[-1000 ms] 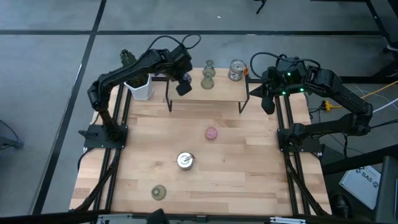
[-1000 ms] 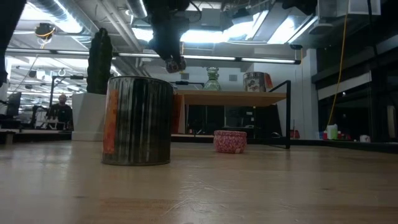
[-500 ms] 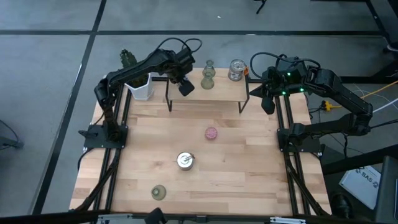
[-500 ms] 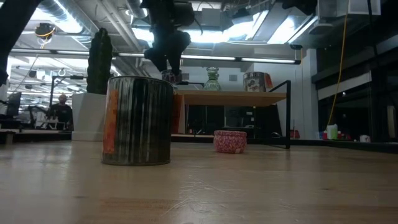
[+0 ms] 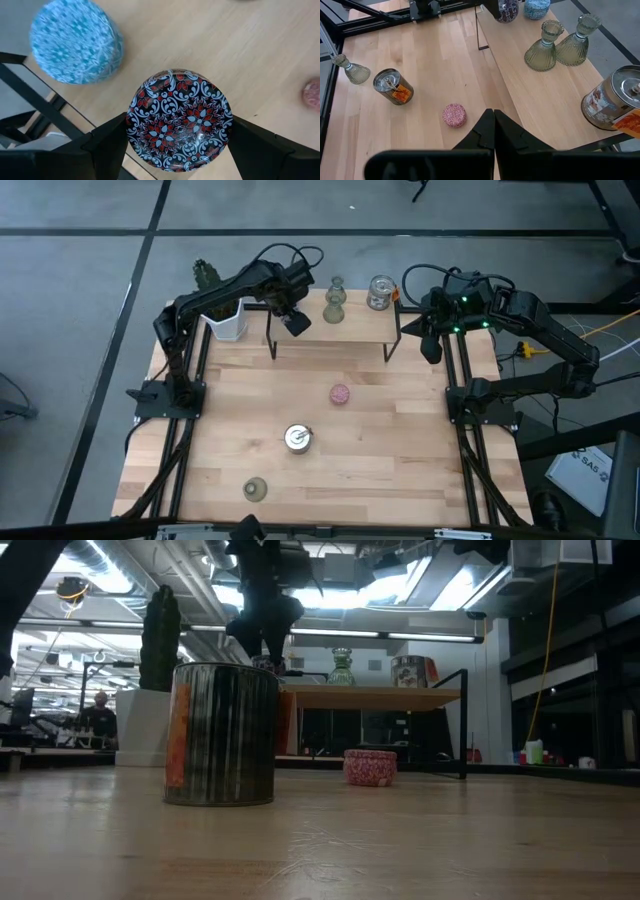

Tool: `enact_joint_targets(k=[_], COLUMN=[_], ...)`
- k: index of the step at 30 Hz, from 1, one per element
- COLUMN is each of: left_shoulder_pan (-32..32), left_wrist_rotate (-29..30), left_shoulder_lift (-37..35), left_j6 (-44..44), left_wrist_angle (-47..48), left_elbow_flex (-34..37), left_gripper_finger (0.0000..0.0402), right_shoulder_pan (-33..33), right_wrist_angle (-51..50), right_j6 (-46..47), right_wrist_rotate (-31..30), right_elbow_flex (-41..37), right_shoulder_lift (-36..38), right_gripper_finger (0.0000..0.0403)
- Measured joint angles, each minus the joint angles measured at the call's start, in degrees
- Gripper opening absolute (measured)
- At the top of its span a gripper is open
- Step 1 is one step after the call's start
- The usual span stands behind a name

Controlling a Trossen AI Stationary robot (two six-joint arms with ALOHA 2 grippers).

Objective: Pick & Place candle stick holders
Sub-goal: Put the red scented candle aligned with the blue scented candle on the shelf

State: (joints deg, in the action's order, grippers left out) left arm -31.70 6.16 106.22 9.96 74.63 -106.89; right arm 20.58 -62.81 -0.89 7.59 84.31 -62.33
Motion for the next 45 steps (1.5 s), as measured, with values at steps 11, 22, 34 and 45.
enact_joint_targets(k=[11,22,34,45], left_shoulder_pan=[0.1,-0.3,-0.7,-0.7], left_wrist_rotate=[1.3,-1.7,-2.8,-4.0], left_shoulder_lift=[0.6,0.6,1.4,3.2], left_j6=[-0.2,-0.6,-0.7,-2.0], left_wrist_angle=[0.3,0.6,2.1,2.0], left_elbow_flex=[0.0,0.0,0.0,-0.2], left_gripper_finger=[0.0297,0.0297,0.0297,0.0297], right_shoulder_pan=[0.0,0.0,0.0,0.0], right_wrist_angle=[0.0,0.0,0.0,0.0], right_j6=[0.0,0.0,0.0,0.0], right_wrist_rotate=[0.0,0.0,0.0,0.0], right_elbow_flex=[0.0,0.0,0.0,0.0], right_shoulder_lift=[0.0,0.0,0.0,0.0], right_gripper_finger=[0.0001,0.0001,0.0001,0.0001])
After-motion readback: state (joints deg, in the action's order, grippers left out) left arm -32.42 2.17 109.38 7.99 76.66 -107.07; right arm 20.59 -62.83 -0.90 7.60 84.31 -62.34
